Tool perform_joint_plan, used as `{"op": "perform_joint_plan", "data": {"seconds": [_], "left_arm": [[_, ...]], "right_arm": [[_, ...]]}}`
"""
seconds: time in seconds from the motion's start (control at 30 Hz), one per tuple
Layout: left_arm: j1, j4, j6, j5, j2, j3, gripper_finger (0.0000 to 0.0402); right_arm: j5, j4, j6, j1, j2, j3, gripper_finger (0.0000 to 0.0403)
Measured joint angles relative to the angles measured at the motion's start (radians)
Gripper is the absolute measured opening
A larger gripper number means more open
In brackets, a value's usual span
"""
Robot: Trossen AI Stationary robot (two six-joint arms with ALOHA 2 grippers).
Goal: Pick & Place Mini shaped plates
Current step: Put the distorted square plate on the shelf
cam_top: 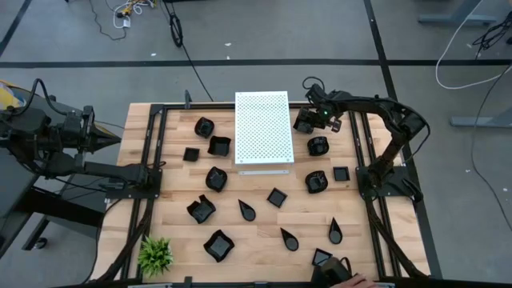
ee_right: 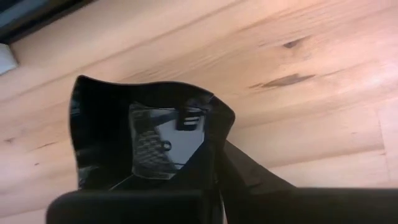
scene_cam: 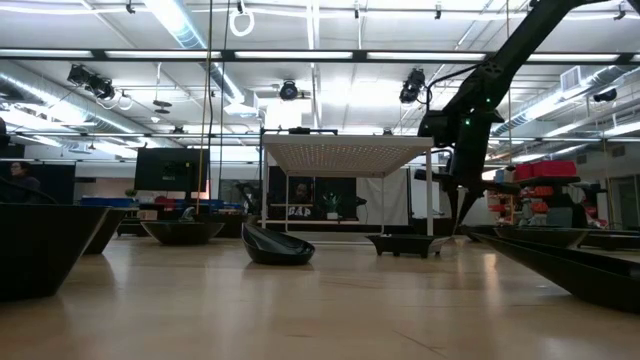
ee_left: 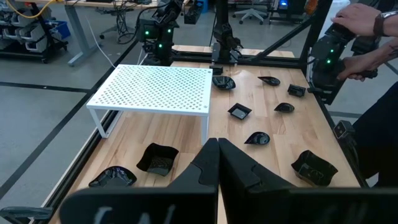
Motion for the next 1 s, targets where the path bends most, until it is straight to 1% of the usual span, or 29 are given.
{"op": "perform_joint_plan", "data": {"seconds": [0.6,0.73,1.0], "left_arm": [[0.0,0.0,0.0,0.0,0.0,0.0,0.0003],[0.0,0.0,0.0,0.0,0.0,0.0,0.0003],[0.0,0.0,0.0,0.0,0.0,0.0,0.0003]], "right_arm": [[0.003,0.011,-0.005,-0.002,-0.063,0.0,0.0007],[0.003,0.015,-0.004,-0.002,-0.11,0.0,0.0006],[0.002,0.034,0.003,-0.002,-0.249,0.0,0.0006]]}}
